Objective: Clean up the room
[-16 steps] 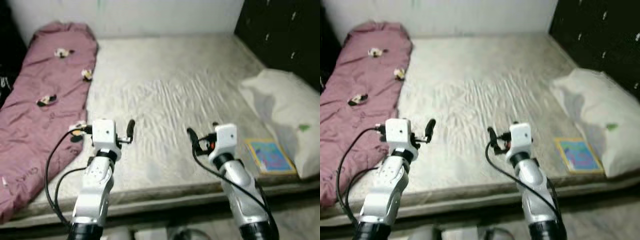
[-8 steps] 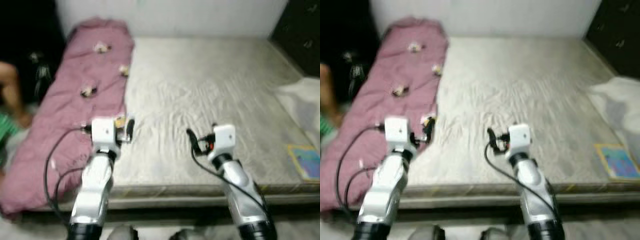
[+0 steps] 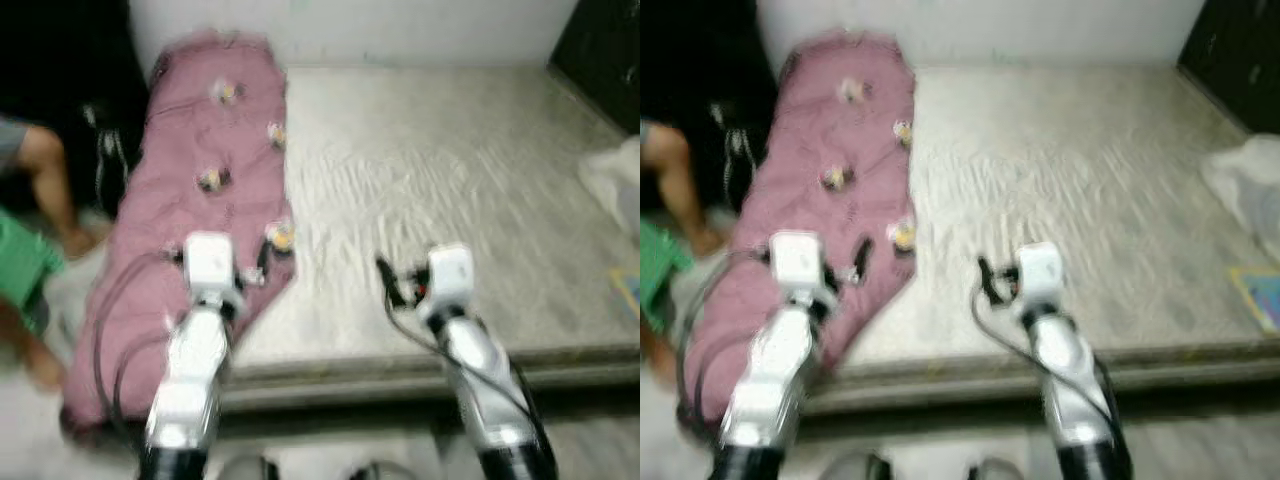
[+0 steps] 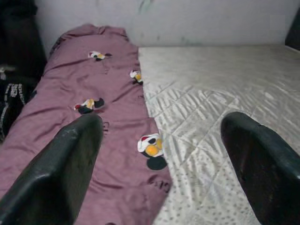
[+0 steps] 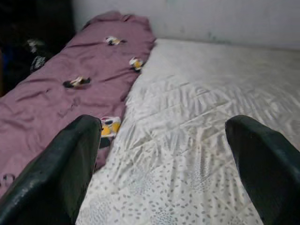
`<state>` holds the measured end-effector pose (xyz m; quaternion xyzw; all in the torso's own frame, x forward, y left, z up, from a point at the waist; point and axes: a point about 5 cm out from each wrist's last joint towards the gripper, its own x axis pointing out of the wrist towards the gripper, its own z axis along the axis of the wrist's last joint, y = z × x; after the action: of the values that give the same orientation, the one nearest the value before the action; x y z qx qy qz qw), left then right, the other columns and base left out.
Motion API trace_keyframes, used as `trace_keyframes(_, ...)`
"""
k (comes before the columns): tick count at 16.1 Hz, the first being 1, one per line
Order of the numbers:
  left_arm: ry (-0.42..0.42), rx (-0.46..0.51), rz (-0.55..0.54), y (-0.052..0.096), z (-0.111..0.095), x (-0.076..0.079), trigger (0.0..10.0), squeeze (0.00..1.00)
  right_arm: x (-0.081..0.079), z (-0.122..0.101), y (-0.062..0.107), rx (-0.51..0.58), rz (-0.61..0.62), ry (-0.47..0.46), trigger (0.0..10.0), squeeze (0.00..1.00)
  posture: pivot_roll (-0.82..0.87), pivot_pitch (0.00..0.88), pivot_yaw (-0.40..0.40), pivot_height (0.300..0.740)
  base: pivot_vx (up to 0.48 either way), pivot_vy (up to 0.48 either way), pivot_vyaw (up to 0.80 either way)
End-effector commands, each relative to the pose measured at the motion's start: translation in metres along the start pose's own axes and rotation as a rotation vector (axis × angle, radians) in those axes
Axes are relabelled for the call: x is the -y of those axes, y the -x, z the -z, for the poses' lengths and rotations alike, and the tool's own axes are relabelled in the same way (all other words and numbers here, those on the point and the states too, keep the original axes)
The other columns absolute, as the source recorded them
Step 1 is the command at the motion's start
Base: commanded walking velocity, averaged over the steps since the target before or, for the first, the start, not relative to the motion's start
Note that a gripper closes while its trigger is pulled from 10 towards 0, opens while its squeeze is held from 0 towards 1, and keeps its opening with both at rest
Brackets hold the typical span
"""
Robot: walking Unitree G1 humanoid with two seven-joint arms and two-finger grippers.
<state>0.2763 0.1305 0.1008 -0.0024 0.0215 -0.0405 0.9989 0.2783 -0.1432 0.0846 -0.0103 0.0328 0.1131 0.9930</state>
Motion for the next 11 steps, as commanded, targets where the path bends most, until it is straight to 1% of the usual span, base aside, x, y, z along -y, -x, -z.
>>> trace_keyframes(1,-0.02,0.007,-0.017,-0.0006,-0.0024,-0.0064,10.0,0.0,-0.0059,-0.0053,-0.0032,0.022,-0.018,-0.007,10.0,0.0,-0.01,0.027,-0.033,0.74,0.0,0.48,0.0)
trace_keyframes(11,-0.033,0.007,-0.005,0.0005,0.0001,-0.0064,10.0,0.0,-0.0067,-0.0039,-0.0022,0.017,-0.022,-0.003,10.0,0.0,-0.01,0.029,-0.028,0.74,0.0,0.48,0.0)
